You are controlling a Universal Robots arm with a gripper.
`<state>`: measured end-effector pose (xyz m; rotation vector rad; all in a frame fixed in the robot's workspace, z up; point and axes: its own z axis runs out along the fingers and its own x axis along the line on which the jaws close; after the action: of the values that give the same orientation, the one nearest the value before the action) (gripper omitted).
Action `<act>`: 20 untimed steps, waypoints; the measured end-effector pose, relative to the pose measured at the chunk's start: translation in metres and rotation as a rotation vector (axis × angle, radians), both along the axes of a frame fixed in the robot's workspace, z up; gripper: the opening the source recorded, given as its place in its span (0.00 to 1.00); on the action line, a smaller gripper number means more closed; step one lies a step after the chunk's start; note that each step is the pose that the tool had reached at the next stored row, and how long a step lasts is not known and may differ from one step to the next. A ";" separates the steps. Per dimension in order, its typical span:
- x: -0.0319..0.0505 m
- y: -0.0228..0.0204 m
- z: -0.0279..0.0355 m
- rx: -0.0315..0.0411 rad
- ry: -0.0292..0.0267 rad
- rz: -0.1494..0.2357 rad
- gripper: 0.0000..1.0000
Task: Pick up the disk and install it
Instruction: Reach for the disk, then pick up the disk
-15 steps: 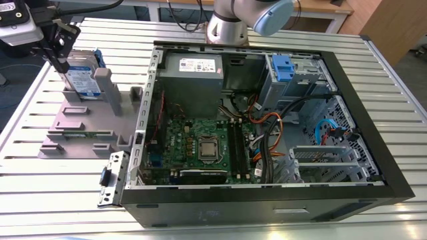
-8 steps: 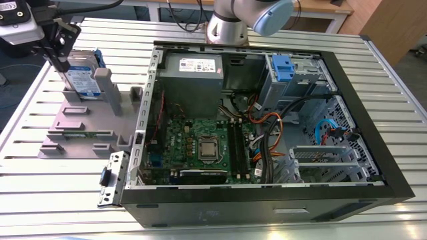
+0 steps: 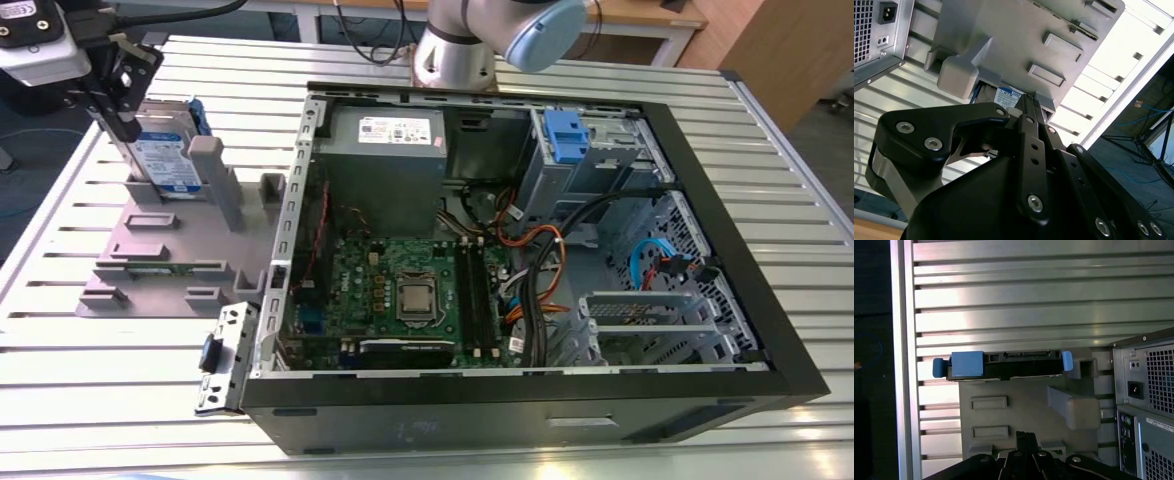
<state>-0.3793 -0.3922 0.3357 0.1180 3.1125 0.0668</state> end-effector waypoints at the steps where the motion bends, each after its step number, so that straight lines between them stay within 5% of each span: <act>1: 0.0000 0.0000 0.0000 0.0000 0.0000 0.000 0.11; 20: 0.0000 0.0001 0.0000 0.0000 -0.0001 0.037 0.11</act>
<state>-0.3793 -0.3921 0.3356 0.0598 3.1149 0.0676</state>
